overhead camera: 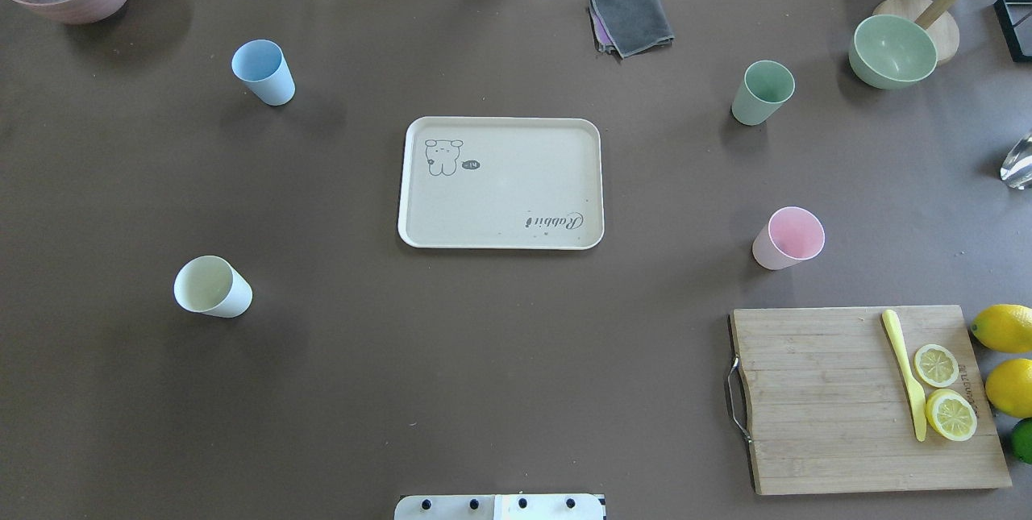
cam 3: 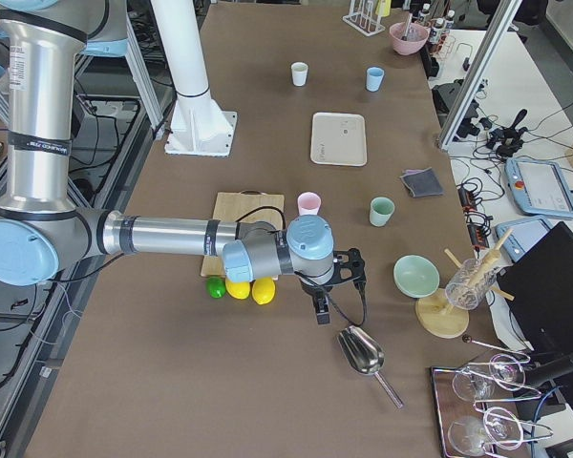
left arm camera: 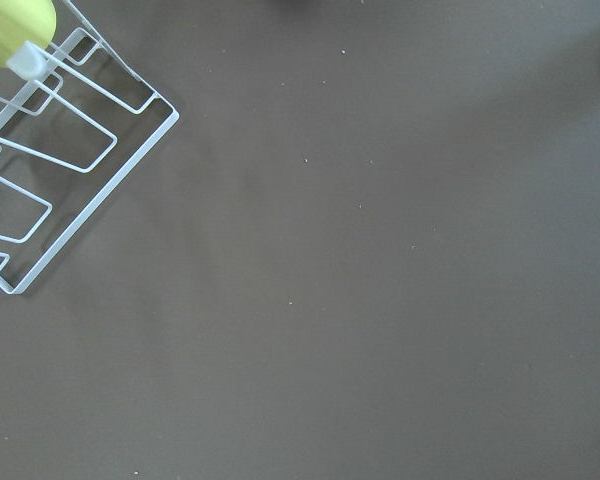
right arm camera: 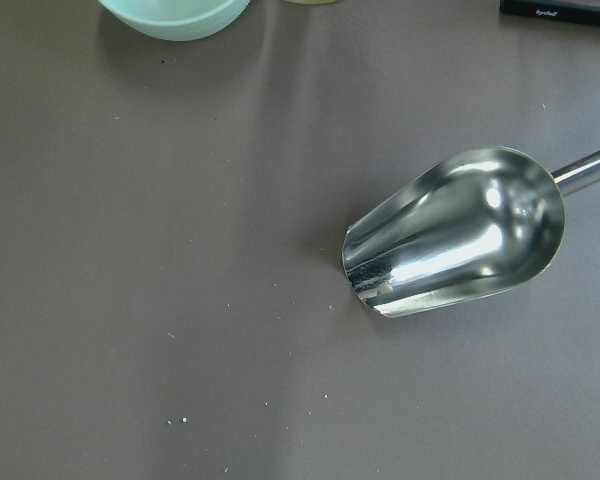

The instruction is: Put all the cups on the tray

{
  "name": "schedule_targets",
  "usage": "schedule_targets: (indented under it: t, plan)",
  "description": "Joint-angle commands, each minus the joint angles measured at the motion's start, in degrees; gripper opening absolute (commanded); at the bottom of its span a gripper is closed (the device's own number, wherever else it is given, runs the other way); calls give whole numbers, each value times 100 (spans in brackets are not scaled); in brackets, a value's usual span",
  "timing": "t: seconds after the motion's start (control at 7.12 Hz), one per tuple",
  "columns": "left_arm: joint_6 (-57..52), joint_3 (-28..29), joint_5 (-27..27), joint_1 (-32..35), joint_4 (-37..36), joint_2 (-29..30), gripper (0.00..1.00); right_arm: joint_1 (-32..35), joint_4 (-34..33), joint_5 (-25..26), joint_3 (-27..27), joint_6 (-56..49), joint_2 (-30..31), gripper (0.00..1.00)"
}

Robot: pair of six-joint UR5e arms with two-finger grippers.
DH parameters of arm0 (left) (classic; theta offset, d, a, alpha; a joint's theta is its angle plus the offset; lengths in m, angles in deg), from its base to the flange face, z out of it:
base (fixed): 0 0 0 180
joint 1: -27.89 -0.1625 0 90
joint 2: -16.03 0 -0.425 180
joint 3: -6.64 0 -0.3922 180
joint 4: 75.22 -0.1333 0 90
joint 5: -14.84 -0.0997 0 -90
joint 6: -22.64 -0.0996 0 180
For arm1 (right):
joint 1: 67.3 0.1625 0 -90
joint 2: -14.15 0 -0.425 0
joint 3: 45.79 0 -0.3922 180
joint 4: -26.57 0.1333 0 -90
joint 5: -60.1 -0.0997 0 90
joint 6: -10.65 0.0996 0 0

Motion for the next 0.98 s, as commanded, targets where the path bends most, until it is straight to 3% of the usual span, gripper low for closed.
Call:
schedule_targets:
  t: [0.0, 0.14, 0.42, 0.56, 0.7, 0.84]
  plan:
    - [-37, -91, -15, 87, 241, -143, 98, -4, 0, -41, -18, 14, 16, 100]
    - [-38, -423, -23, 140, 232, -223, 98, -4, 0, -137, -53, 14, 42, 100]
    - [-11, -164, -14, 97, 860, -434, 98, -4, 9, -303, -185, 14, 68, 100]
    - [32, -84, 342, 97, 1204, -565, 99, -13, 26, -339, -203, 5, 8, 100]
    - [50, -40, 659, 97, 1216, -714, 99, -48, 61, -383, -316, 14, -2, 100]
    - [137, -22, 610, 88, 1234, -698, 99, -318, 140, -497, -344, 188, -89, 100]
